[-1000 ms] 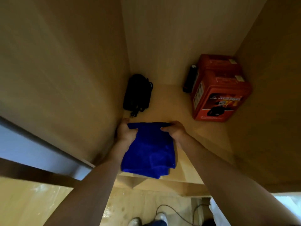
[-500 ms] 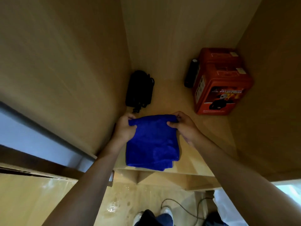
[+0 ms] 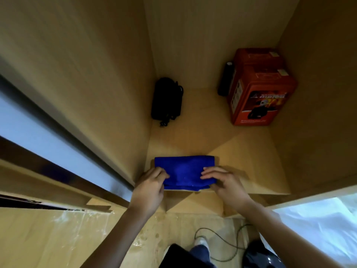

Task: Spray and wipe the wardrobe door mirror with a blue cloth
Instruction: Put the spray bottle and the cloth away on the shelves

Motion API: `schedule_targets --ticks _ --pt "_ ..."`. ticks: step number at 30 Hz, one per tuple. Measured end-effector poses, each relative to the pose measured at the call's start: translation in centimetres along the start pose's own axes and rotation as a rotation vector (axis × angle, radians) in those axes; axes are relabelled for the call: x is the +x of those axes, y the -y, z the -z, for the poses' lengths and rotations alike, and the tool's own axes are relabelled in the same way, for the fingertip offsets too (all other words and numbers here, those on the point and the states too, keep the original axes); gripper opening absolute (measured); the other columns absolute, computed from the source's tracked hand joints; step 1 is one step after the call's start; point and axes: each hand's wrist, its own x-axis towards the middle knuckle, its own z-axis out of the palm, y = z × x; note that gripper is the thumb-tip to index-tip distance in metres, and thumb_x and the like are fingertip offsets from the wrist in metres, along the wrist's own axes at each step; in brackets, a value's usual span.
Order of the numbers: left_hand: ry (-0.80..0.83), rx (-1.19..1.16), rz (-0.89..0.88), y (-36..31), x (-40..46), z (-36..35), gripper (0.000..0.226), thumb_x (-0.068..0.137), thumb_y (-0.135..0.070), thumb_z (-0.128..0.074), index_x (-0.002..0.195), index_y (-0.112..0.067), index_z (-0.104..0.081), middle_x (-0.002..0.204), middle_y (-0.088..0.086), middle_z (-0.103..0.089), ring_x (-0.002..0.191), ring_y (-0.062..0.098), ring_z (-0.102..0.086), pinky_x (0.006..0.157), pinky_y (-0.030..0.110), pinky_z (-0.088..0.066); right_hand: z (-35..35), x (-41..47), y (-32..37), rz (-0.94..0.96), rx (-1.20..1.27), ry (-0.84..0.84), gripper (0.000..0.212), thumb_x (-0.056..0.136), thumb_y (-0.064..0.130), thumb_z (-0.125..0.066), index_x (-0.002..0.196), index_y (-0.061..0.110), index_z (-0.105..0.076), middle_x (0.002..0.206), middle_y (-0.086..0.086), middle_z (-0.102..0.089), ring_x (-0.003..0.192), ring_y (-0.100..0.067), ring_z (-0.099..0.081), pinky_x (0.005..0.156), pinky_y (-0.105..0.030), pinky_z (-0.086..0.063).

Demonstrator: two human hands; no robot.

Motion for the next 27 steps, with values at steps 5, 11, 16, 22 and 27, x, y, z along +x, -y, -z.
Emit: schedule_targets --ticks 5,11,16,22,27 --pt "-0.021 0.137 -0.052 -0.5 -1.1 -0.3 0.026 0.07 -0.025 -0.057 0.091 -0.019 -0.071 0.092 -0.008 -0.064 0.097 0.01 -0.052 0.083 0.027 -0.054 -1.1 -1.3 0.0 0.101 -0.217 -0.083 0.03 0.081 0.015 -0.058 0.106 0.02 -0.074 0.114 0.013 -0.064 0.117 0.012 -0.042 0.104 -0.021 -0.039" --pt "-0.113 0.092 0.001 -1.7 3.8 -0.4 0.045 0.094 -0.029 -0.032 0.119 -0.011 -0.064 0.122 0.003 -0.063 0.118 0.02 -0.054 0.106 0.04 -0.041 -2.8 3.6 4.2 0.026 -0.482 -0.235 0.05 0.098 0.036 -0.027 0.134 0.016 -0.056 0.142 0.002 -0.051 0.137 -0.016 -0.034 0.117 -0.04 -0.024" --pt "0.014 0.246 0.037 -1.3 4.5 -2.9 0.051 0.101 -0.032 -0.02 0.136 -0.011 -0.052 0.14 0.004 -0.053 0.136 0.018 -0.041 0.115 0.037 -0.018 -5.5 4.9 2.7 -0.059 -0.614 -0.078 0.068 0.101 0.048 0.001 0.15 0.015 -0.033 0.154 0.0 -0.039 0.146 -0.017 -0.026 0.119 -0.036 -0.001" --pt "0.006 0.271 0.053 -1.3 4.1 -3.7 0.05 0.099 -0.031 -0.023 0.133 -0.011 -0.055 0.133 0.005 -0.059 0.132 0.021 -0.046 0.114 0.041 -0.022 -5.9 4.8 1.7 -0.059 -0.639 -0.101 0.058 0.103 0.044 -0.014 0.143 0.015 -0.044 0.146 -0.001 -0.049 0.14 -0.018 -0.037 0.119 -0.039 -0.011" --pt "0.03 0.275 0.042 -1.3 4.4 -3.2 0.057 0.098 -0.037 -0.015 0.134 -0.014 -0.053 0.131 0.002 -0.059 0.127 0.019 -0.048 0.114 0.038 -0.02 -5.3 5.1 2.3 -0.047 -0.638 -0.048 0.063 0.098 0.047 -0.011 0.142 0.017 -0.046 0.14 0.001 -0.052 0.136 -0.017 -0.039 0.118 -0.037 -0.012"
